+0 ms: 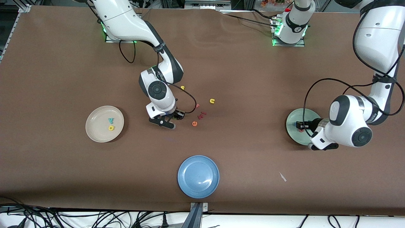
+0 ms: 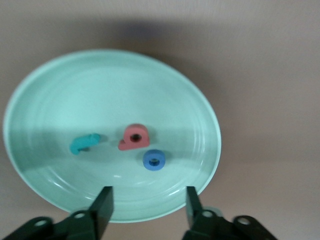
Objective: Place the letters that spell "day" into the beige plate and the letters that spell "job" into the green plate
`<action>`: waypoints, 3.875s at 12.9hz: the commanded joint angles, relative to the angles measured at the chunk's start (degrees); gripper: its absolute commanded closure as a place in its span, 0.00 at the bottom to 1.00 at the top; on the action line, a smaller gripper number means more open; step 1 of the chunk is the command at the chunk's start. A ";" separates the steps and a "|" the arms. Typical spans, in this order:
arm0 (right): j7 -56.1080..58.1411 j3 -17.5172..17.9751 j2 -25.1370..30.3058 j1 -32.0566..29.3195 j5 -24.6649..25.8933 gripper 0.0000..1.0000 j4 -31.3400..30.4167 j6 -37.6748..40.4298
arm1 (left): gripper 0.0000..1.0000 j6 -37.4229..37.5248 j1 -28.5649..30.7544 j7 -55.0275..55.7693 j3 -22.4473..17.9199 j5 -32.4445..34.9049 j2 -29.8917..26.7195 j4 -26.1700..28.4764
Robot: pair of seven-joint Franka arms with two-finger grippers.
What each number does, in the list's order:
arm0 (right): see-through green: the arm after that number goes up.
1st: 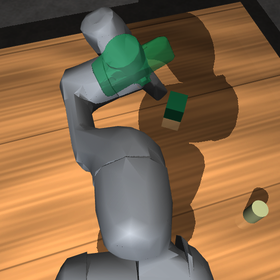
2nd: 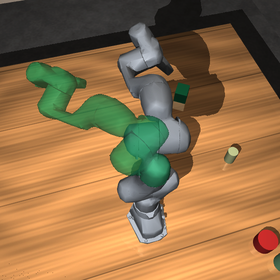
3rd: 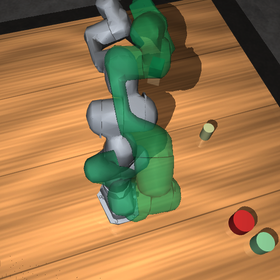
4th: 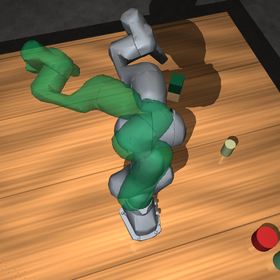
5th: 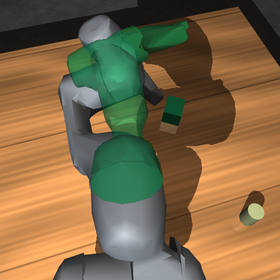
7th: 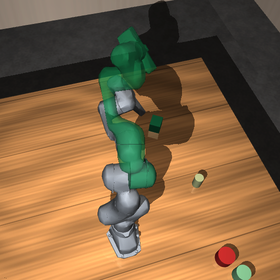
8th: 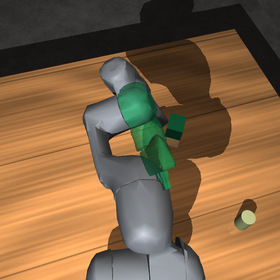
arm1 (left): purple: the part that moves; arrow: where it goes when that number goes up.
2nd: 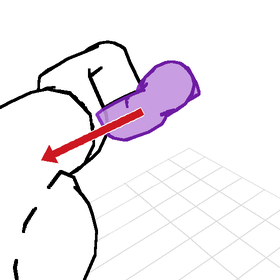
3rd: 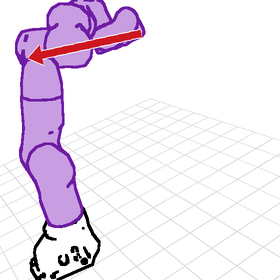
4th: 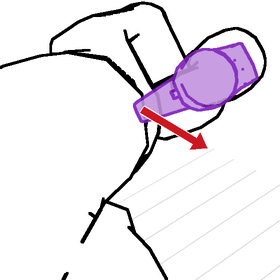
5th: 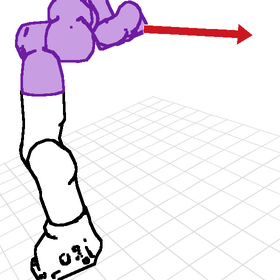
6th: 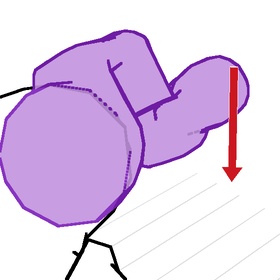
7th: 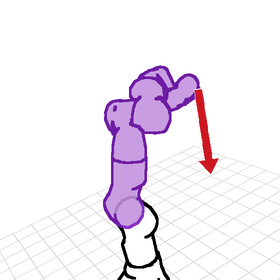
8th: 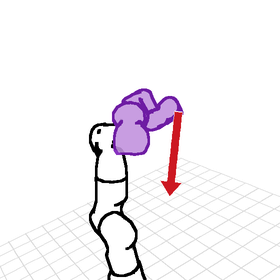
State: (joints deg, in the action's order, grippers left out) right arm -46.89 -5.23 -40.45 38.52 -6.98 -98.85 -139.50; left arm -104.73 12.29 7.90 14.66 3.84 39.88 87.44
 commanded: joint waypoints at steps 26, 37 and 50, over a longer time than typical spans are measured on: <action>49.15 -19.72 16.11 -2.66 -1.63 1.00 -12.41 11.36 | 0.00 4.71 0.02 -5.70 0.28 2.14 -15.18 -16.68; 56.40 -19.82 13.12 -8.55 -8.93 0.00 -9.01 12.73 | 0.00 6.57 -10.62 -6.31 -8.52 3.81 -20.54 -12.21; 35.30 -10.72 23.20 -8.44 -1.15 0.00 2.09 38.14 | 0.00 -2.05 -8.95 -5.52 -7.11 3.02 -26.43 -2.01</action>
State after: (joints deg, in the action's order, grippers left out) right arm -8.77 -21.89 -23.24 34.18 -12.73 -95.76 -104.95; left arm -106.04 2.90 2.87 7.44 7.02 14.47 84.45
